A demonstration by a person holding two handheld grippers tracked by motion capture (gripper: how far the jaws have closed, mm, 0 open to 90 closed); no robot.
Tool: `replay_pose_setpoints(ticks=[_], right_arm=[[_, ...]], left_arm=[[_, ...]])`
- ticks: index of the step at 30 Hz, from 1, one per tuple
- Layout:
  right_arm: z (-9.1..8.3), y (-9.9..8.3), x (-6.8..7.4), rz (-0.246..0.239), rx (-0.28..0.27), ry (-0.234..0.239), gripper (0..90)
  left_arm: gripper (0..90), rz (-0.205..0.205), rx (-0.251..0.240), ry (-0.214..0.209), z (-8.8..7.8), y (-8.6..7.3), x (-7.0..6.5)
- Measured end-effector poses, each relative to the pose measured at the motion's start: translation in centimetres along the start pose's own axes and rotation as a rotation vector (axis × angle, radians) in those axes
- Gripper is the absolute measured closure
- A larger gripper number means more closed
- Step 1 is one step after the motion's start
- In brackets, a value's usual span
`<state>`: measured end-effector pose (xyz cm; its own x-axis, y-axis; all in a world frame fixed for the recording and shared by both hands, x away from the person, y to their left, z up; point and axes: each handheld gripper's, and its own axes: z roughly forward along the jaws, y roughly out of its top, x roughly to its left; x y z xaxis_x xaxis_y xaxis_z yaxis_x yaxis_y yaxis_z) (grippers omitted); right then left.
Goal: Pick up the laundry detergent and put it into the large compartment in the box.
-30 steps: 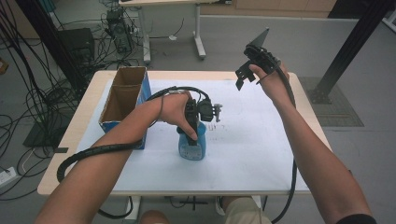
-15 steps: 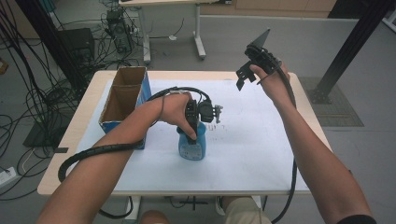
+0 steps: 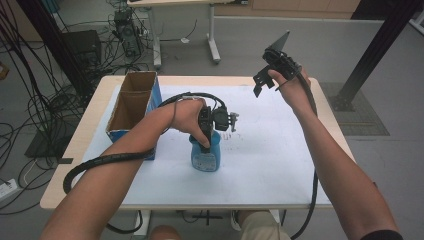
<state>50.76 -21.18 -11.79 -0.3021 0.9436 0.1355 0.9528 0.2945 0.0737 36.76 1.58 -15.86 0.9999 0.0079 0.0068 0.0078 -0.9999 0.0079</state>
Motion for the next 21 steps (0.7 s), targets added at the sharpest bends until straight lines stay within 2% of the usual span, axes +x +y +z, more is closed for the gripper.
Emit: replay_pose_setpoints(ticks=[7, 21], right_arm=[[0.03, 0.0, -0.04, 0.001, -0.001, 0.001, 6.0], [0.25, 0.2, 0.31, -0.004, 0.003, -0.004, 5.9]], left_arm=[[35.1, 0.008, 0.01, -0.008, -0.03, 0.23, 0.25], [35.4, 0.009, -0.003, -0.013, 0.0, -0.06, 0.33]])
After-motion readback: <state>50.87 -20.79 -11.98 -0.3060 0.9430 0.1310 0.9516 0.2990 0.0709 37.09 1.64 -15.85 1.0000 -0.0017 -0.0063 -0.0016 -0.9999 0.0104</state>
